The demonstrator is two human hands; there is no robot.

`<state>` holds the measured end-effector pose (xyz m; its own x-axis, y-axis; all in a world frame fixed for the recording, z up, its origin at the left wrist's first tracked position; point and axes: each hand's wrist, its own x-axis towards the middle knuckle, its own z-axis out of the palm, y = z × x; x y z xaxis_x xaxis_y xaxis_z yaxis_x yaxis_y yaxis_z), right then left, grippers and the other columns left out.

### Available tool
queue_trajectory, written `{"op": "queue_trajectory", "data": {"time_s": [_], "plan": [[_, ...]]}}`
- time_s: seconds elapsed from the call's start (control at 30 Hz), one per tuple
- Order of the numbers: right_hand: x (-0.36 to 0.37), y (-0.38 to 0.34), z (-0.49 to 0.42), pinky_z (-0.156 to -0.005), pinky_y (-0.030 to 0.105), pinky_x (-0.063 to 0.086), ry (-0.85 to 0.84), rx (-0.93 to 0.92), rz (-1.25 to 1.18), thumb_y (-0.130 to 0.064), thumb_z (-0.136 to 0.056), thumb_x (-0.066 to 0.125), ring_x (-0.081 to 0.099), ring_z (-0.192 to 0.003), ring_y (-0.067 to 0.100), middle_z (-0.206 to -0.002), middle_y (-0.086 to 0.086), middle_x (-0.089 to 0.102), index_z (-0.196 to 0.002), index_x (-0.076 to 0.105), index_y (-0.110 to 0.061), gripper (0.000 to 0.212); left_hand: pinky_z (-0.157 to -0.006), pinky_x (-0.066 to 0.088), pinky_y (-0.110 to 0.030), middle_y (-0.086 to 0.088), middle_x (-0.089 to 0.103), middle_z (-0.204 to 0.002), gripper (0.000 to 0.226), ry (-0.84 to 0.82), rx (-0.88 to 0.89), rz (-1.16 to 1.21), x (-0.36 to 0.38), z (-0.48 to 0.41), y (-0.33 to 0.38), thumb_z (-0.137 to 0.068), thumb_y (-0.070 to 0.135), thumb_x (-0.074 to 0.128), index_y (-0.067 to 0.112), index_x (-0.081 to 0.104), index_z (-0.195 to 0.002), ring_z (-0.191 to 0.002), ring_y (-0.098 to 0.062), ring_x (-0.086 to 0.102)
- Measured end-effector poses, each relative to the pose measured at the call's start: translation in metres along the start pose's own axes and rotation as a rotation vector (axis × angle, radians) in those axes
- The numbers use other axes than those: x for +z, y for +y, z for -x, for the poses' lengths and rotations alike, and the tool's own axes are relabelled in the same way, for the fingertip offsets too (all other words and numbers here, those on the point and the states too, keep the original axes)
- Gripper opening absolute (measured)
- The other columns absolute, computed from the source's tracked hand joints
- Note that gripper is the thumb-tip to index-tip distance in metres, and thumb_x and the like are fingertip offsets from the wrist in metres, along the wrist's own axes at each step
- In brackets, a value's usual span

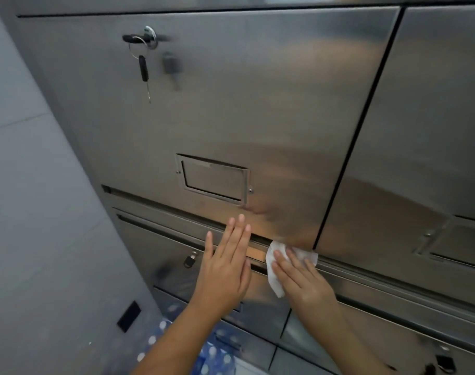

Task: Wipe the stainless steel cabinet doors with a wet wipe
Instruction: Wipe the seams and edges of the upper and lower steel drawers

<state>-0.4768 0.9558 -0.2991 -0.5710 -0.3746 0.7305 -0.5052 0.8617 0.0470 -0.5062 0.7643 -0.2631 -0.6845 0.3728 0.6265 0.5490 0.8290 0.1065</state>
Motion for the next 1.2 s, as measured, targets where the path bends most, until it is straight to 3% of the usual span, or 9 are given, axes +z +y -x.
{"op": "queue_trajectory", "data": {"time_s": [0.13,0.3,0.47,0.57,0.7,0.83,0.97,1.1,1.2], "plan": [[0.005,-0.001,0.006,-0.105,0.045,0.033,0.005,0.045,-0.035,-0.007,-0.096,0.034,0.035,-0.133,0.028,-0.138,0.009,0.043,-0.126,0.047,-0.006,0.033,-0.113,0.015,-0.052,-0.004,0.021,-0.155,0.058,-0.063,-0.014,-0.033,0.011,0.002,0.007,-0.090,0.024,0.037,0.009,0.027,-0.145,-0.144,-0.018,0.017],[0.005,-0.005,0.003,-0.098,0.044,0.039,-0.003,0.093,0.008,-0.006,-0.084,0.041,0.042,-0.126,0.029,-0.132,0.021,0.054,-0.126,0.046,-0.005,0.042,-0.106,0.008,-0.059,0.001,0.002,-0.160,0.061,-0.112,-0.031,-0.032,0.016,0.003,0.009,-0.091,0.025,0.035,0.011,0.022,-0.148,-0.145,-0.017,0.013],[0.010,-0.009,0.000,-0.089,0.048,0.048,0.015,0.127,0.058,-0.002,-0.081,0.054,0.048,-0.118,0.033,-0.126,0.023,0.056,-0.126,0.045,-0.003,0.045,-0.106,0.006,-0.059,0.001,0.006,-0.160,0.061,-0.107,-0.021,-0.016,0.016,0.003,0.004,-0.090,0.024,0.036,0.011,0.022,-0.148,-0.145,-0.018,0.014],[0.017,-0.020,-0.004,-0.090,0.052,0.045,0.034,0.181,0.123,-0.003,-0.086,0.048,0.051,-0.111,0.037,-0.123,0.022,0.052,-0.124,0.048,-0.002,0.038,-0.105,0.008,-0.061,-0.004,0.015,-0.158,0.059,-0.103,0.007,0.004,0.017,0.003,0.001,-0.090,0.023,0.037,0.008,0.027,-0.146,-0.144,-0.020,0.018],[0.031,-0.039,-0.011,-0.094,0.053,0.034,0.057,0.290,0.279,-0.003,-0.084,0.042,0.044,-0.113,0.039,-0.124,0.020,0.046,-0.125,0.048,-0.007,0.042,-0.105,0.004,-0.061,0.000,0.005,-0.159,0.059,-0.120,0.071,0.030,0.018,0.004,-0.014,-0.091,0.024,0.034,0.009,0.023,-0.147,-0.145,-0.019,0.013],[0.046,-0.059,-0.027,-0.096,0.055,0.040,0.074,0.401,0.385,-0.004,-0.082,0.037,0.043,-0.113,0.037,-0.122,0.019,0.042,-0.130,0.044,-0.009,0.049,-0.104,0.006,-0.063,0.002,0.001,-0.159,0.061,-0.126,0.159,0.044,0.015,0.001,-0.037,-0.090,0.023,0.034,0.010,0.019,-0.148,-0.145,-0.019,0.013],[0.050,-0.056,-0.033,-0.096,0.049,0.035,0.091,0.382,0.393,-0.005,-0.087,0.045,0.048,-0.104,0.032,-0.115,0.014,0.046,-0.127,0.048,-0.011,0.040,-0.106,0.011,-0.060,0.003,-0.001,-0.159,0.062,-0.105,0.251,0.061,0.016,-0.004,-0.059,-0.088,0.021,0.035,0.011,0.021,-0.148,-0.144,-0.018,0.015],[0.039,-0.041,-0.028,-0.089,0.042,0.043,0.088,0.383,0.340,-0.009,-0.091,0.045,0.056,-0.093,0.029,-0.104,0.014,0.059,-0.122,0.048,-0.005,0.031,-0.110,0.016,-0.055,0.000,0.000,-0.160,0.064,-0.100,0.299,0.078,0.018,-0.005,-0.070,-0.088,0.021,0.035,0.011,0.019,-0.148,-0.146,-0.017,0.010],[0.045,-0.046,-0.029,-0.089,0.043,0.043,0.124,0.419,0.334,-0.007,-0.088,0.051,0.056,-0.094,0.030,-0.102,0.017,0.062,-0.116,0.049,-0.003,0.028,-0.113,0.008,-0.051,0.000,-0.001,-0.160,0.065,-0.084,0.339,0.099,0.022,-0.005,-0.077,-0.087,0.020,0.035,0.010,0.017,-0.149,-0.146,-0.017,0.007]]}}
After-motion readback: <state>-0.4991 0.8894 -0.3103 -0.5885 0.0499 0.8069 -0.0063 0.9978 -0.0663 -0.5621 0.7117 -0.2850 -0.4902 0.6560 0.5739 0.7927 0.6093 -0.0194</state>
